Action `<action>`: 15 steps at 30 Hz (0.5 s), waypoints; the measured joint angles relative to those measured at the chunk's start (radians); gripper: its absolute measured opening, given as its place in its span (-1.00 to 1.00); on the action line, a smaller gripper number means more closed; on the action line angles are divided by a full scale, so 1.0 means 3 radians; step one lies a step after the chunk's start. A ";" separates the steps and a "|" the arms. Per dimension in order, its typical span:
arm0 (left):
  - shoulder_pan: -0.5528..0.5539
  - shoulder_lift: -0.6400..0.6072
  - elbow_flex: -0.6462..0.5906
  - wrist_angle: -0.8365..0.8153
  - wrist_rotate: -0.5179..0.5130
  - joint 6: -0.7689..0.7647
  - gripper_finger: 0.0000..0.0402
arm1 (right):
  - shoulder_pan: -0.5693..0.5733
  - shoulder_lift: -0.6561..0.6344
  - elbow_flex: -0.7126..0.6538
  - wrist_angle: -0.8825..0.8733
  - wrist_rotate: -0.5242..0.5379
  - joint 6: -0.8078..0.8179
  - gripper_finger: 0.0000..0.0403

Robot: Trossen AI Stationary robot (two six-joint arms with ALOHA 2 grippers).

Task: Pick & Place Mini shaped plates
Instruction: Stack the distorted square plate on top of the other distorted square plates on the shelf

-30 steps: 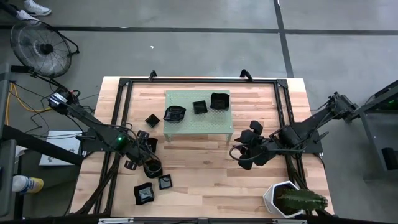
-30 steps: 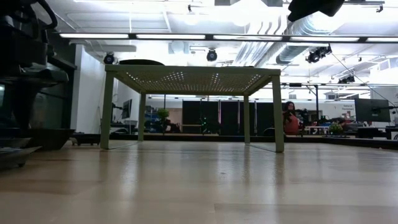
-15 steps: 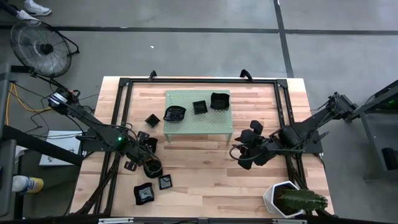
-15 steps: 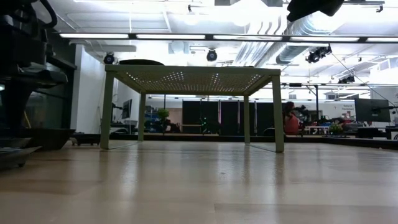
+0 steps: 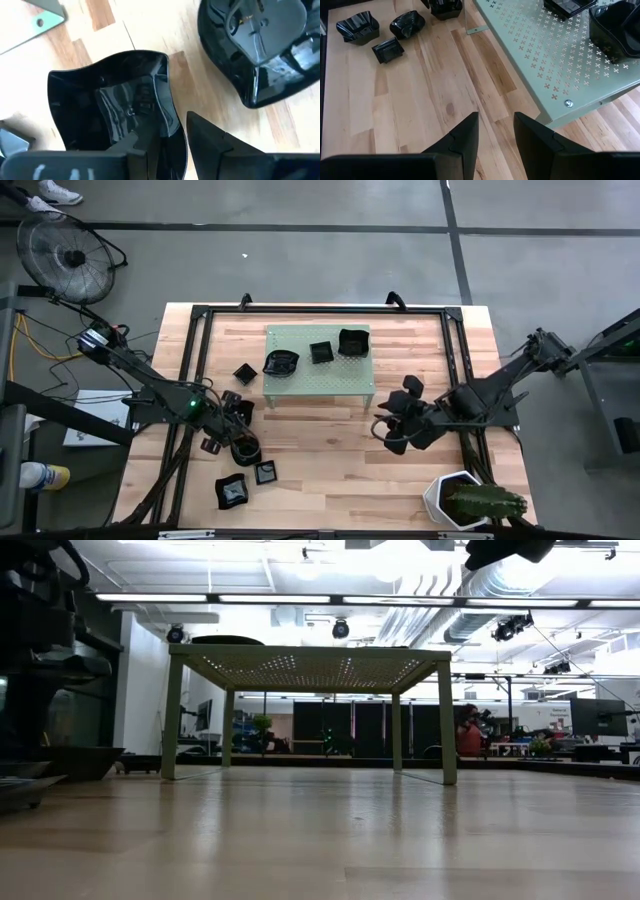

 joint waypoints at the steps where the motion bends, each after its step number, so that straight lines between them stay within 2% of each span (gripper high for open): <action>1: 0.0000 0.0000 0.0000 -0.0008 0.0000 0.0019 -0.57 | 0.0014 0.0000 0.0000 0.0000 0.0016 0.0004 -0.41; 4: 0.0000 0.0000 0.0000 -0.0021 0.0025 0.0033 -0.68 | 0.0057 0.0000 0.0000 0.0000 0.0074 0.0050 -0.41; 8: 0.0000 0.0000 0.0001 -0.0029 0.0092 0.0058 -0.94 | 0.0111 0.0000 0.0000 0.0000 0.0128 0.0052 -0.41; 15: 0.0000 -0.0001 0.0003 -0.0035 0.0135 0.0096 -0.99 | 0.0143 0.0000 0.0000 0.0000 0.0143 0.0052 -0.42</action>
